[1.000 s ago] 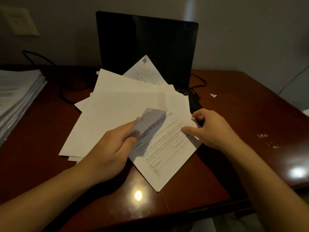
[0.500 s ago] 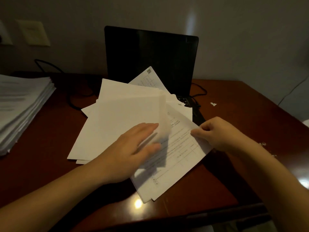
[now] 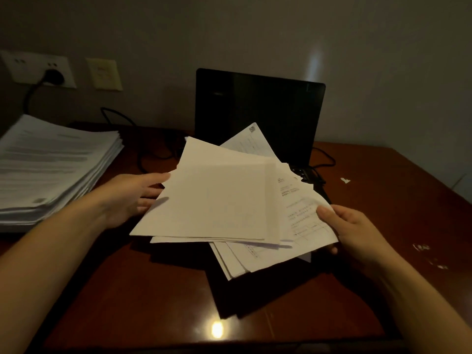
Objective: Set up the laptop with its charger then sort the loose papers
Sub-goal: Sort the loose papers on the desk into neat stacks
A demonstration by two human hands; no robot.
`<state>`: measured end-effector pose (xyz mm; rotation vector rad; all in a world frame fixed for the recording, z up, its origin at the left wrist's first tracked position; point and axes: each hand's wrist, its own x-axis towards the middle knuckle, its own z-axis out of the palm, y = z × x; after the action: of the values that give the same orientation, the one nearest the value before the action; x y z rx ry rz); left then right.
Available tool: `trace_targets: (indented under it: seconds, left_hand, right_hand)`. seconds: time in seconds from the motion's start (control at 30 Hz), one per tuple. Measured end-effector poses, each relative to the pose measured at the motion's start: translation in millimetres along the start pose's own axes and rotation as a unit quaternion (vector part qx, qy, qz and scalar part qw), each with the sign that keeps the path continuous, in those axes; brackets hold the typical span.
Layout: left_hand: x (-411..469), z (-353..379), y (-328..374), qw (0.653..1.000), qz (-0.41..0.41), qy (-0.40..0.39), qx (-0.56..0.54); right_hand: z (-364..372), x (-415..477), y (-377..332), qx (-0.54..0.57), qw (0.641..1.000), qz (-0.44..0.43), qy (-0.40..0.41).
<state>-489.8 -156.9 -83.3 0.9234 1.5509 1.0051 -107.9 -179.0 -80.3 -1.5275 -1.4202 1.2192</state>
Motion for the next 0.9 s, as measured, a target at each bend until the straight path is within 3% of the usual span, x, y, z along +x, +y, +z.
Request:
trace_targets:
  seconds: [0.13, 0.33, 0.53, 0.63, 0.8, 0.9]
  left_hand:
    - [-8, 2, 0, 0.998, -0.054, -0.04, 0.003]
    - [-14, 11, 0, 0.992, -0.05, -0.072, 0.092]
    - [-17, 9, -4, 0.965, 0.047, 0.041, 0.255]
    - [-20, 11, -7, 0.978, 0.064, 0.018, 0.198]
    - [-21, 15, -7, 0.999, 0.045, -0.007, 0.019]
    - [-22, 13, -8, 0.997, 0.07, 0.01, 0.011]
  right_hand:
    - [10, 0, 1, -0.019, 1.0, -0.019, 0.014]
    - [16, 0, 0, -0.039, 0.999, -0.002, 0.021]
    - [4, -4, -1, -0.058, 0.989, -0.035, 0.128]
    - [-5, -5, 3, -0.019, 0.981, -0.025, 0.19]
    - [-10, -12, -5, 0.071, 0.974, -0.014, 0.213]
    - [-15, -15, -17, 0.162, 0.962, 0.015, 0.22]
